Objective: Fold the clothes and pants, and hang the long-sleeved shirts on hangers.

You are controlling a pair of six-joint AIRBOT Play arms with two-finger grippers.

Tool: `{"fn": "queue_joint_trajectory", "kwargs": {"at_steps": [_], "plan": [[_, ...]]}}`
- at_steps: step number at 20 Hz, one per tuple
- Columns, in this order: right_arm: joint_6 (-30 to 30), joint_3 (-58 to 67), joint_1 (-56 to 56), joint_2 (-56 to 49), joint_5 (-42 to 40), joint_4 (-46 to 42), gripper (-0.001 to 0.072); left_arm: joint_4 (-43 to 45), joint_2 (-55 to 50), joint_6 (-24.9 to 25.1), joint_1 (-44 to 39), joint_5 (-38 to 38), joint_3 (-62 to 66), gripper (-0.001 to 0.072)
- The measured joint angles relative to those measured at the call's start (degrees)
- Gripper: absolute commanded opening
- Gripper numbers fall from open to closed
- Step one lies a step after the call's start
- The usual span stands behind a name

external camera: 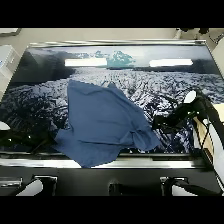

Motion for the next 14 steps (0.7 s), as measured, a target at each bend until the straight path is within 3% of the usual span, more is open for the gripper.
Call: {"fn": "queue_joint_trajectory", "kwargs": {"at_steps": [9,11,13,14], "plan": [[0.2,-0.3,0.0,-0.2,-1.0,-0.3,0.0714,-7.4,0.1,1.1,-5.5,7.7,-6.3,0.0551],[0.3,-0.6,0.0,-0.5,-1.1,-0.4,0.0714,-8.4,-0.5,0.3,-7.8,10.4,-6.5,0.0376],[0.7,-1.2,0.0,-0.6,-1.1,-0.5,0.0714,-9.0,-1.4,-0.3,-10.0,12.7,-6.7,0.0141],[0.7,-1.9,0.0,-0.7,-1.1,-0.6,0.0714,-9.0,-1.7,-0.3,-10.8,13.6,-6.7,0.0087]]}}
